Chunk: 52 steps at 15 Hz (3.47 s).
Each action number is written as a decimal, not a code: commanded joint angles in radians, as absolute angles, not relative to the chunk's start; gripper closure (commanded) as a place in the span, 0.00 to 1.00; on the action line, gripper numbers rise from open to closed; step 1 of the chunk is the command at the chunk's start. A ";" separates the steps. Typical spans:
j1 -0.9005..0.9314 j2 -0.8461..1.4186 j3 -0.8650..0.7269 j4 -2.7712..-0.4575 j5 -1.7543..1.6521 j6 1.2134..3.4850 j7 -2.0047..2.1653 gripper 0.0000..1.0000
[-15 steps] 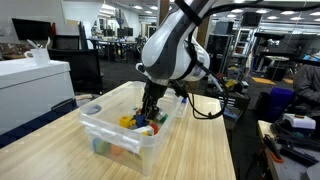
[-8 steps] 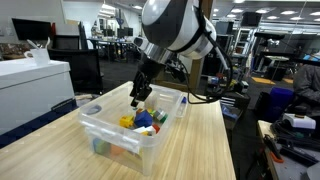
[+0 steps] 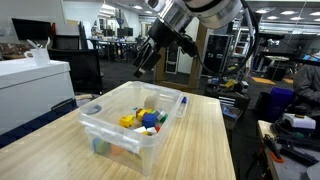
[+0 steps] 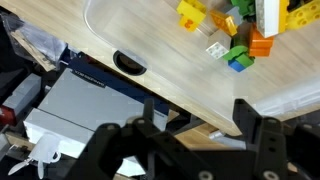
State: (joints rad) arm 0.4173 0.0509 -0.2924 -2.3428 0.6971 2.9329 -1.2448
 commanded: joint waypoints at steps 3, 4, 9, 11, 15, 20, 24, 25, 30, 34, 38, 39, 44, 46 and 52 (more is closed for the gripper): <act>0.415 0.059 -0.294 -2.360 0.701 2.918 -1.251 0.00; 0.412 0.073 -0.298 -2.359 0.696 2.886 -1.239 0.00; 0.407 0.152 -0.320 -2.354 0.671 2.838 -1.226 0.00; 0.407 0.185 -0.329 -2.350 0.666 2.836 -1.222 0.00; 0.387 0.272 -0.312 -2.320 0.721 2.820 -1.281 0.00; 0.381 0.302 -0.317 -2.308 0.711 2.812 -1.292 0.00; 0.392 0.322 -0.324 -2.306 0.713 2.831 -1.255 0.00; 0.392 0.323 -0.324 -2.306 0.713 2.831 -1.255 0.00; 0.393 0.461 -0.315 -2.279 0.710 2.840 -1.257 0.00; 0.389 0.488 -0.279 -2.244 0.704 2.844 -1.314 0.00; 0.379 0.484 -0.266 -2.164 0.715 2.830 -1.308 0.25; 0.377 0.484 -0.263 -2.158 0.716 2.833 -1.310 0.33; 0.371 0.467 -0.252 -2.209 0.733 2.872 -1.333 0.00; 0.371 0.463 -0.249 -2.226 0.732 2.877 -1.344 0.00; 0.374 0.468 -0.251 -2.248 0.729 2.876 -1.333 0.00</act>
State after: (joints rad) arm 0.3897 0.4777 -0.2672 -2.2214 0.7117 2.8490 -1.2937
